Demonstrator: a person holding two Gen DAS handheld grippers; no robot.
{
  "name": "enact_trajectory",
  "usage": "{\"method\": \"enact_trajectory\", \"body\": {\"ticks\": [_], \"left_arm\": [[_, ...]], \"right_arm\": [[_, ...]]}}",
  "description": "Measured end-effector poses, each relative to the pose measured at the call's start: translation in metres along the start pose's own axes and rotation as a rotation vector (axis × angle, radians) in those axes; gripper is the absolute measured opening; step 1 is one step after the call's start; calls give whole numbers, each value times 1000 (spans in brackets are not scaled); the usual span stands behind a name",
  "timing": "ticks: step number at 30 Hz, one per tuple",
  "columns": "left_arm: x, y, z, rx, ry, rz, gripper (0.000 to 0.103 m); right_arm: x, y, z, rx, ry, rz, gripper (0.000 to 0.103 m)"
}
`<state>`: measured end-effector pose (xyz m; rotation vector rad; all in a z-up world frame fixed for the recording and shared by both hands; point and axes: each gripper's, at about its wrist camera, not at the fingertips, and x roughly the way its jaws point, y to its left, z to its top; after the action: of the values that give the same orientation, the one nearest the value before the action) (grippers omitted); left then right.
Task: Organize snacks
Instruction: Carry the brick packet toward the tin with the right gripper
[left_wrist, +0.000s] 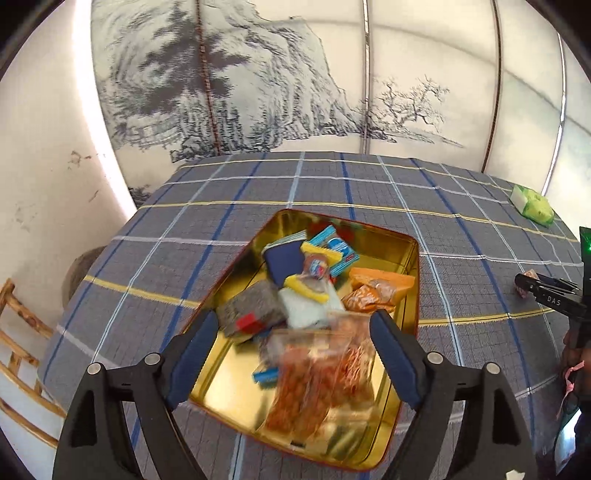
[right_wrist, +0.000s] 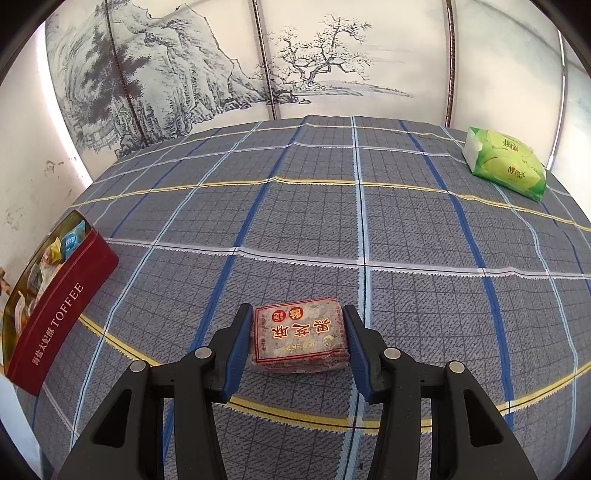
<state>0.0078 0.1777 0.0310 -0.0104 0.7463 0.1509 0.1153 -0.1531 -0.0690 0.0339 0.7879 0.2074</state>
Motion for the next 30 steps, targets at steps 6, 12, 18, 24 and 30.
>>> {"method": "enact_trajectory", "body": {"ticks": [6,12,18,24,30], "left_arm": [[-8,16,-27,-47,36,-23,83],[-14,24,-43,-107,37,-14,83],[-19,19,-45,-66,63,-37,83],[-30,9,-50,-21,31,-18,83],[-33,14,-51,-50,21,12,83]], "right_arm": [[-9,6,-4,9,-12,19,49],[-24,26,-19,9,-21,67,49],[-42,46,-26,10,-48,111,49],[-61,63,-31,-2,-63,164,49],[-77,95,-27,-50,-79,240,49]]}}
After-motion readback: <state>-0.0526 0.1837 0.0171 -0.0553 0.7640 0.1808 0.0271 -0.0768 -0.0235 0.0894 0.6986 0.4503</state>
